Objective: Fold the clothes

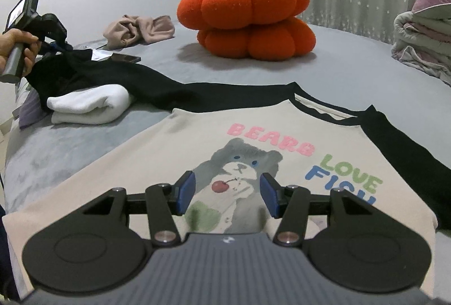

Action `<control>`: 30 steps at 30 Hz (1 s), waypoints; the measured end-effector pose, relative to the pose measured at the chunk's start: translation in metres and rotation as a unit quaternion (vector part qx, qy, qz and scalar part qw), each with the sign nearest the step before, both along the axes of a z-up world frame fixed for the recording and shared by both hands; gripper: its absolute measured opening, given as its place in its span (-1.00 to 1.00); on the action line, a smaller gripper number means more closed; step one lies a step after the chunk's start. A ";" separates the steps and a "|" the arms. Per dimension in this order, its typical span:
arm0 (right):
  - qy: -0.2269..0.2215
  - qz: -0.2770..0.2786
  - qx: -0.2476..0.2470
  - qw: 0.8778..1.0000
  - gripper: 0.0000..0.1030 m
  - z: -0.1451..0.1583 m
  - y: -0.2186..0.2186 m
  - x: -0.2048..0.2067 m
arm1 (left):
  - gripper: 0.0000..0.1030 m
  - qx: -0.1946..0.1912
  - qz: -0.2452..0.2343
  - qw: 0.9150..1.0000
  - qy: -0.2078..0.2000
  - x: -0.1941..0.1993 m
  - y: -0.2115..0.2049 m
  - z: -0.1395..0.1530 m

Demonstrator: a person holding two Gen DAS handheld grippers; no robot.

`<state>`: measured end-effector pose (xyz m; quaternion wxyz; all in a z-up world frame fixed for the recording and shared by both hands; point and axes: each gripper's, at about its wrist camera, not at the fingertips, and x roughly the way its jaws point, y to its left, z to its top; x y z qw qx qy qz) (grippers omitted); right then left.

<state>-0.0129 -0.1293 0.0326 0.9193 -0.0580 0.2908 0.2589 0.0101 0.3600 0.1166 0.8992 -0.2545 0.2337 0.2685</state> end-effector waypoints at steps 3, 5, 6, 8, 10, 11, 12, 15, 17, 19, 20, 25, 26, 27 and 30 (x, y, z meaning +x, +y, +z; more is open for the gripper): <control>0.001 -0.004 0.006 1.000 0.06 -0.001 0.001 0.001 | -0.42 -0.014 -0.023 0.998 -0.050 -0.015 -0.003 0.016; 0.001 -0.012 0.017 1.000 0.09 0.000 0.002 0.002 | 0.25 -0.019 -0.037 0.996 -0.082 -0.025 -0.007 0.027; 0.000 -0.020 0.025 0.999 0.19 0.000 0.001 0.003 | 0.23 0.002 -0.041 0.996 -0.085 -0.028 -0.017 0.033; -0.002 -0.040 0.044 0.998 0.30 0.003 0.000 0.003 | 0.23 0.040 -0.054 0.994 -0.088 -0.034 -0.038 0.042; -0.006 -0.060 0.056 0.997 0.43 0.005 0.000 0.003 | 0.23 0.056 -0.086 0.991 -0.083 -0.034 -0.066 0.043; -0.010 -0.068 0.056 0.996 0.48 0.007 0.001 0.003 | 0.25 0.055 -0.110 0.989 -0.077 -0.033 -0.083 0.040; -0.014 -0.077 0.057 0.995 0.55 0.008 0.002 0.003 | 0.27 0.050 -0.150 0.985 -0.064 -0.029 -0.104 0.033; -0.017 -0.111 0.055 0.992 0.58 0.010 -0.002 0.003 | 0.27 0.053 -0.238 0.970 -0.010 -0.015 -0.178 0.004; -0.007 -0.136 0.060 0.989 0.58 0.012 -0.010 0.003 | 0.27 0.061 -0.307 0.950 0.011 -0.012 -0.227 -0.013; 0.004 -0.154 0.061 0.986 0.58 0.015 -0.020 0.001 | 0.27 0.060 -0.344 0.937 0.023 -0.015 -0.259 -0.025; 0.010 -0.157 0.059 0.986 0.58 0.019 -0.027 -0.001 | 0.28 0.052 -0.351 0.935 0.027 -0.016 -0.267 -0.029; 0.042 -0.167 0.028 0.985 0.88 0.039 -0.065 -0.009 | 0.41 0.028 -0.378 0.924 0.044 -0.021 -0.305 -0.046; 0.048 -0.169 0.023 0.984 0.91 0.041 -0.072 -0.009 | 0.44 0.030 -0.379 0.924 0.046 -0.022 -0.312 -0.050; 0.053 -0.174 0.017 0.983 0.92 0.039 -0.078 -0.007 | 0.44 0.034 -0.381 0.923 0.050 -0.022 -0.318 -0.053; 0.060 -0.195 0.011 0.979 0.92 0.028 -0.096 -0.001 | 0.44 0.072 -0.400 0.911 0.074 -0.026 -0.345 -0.070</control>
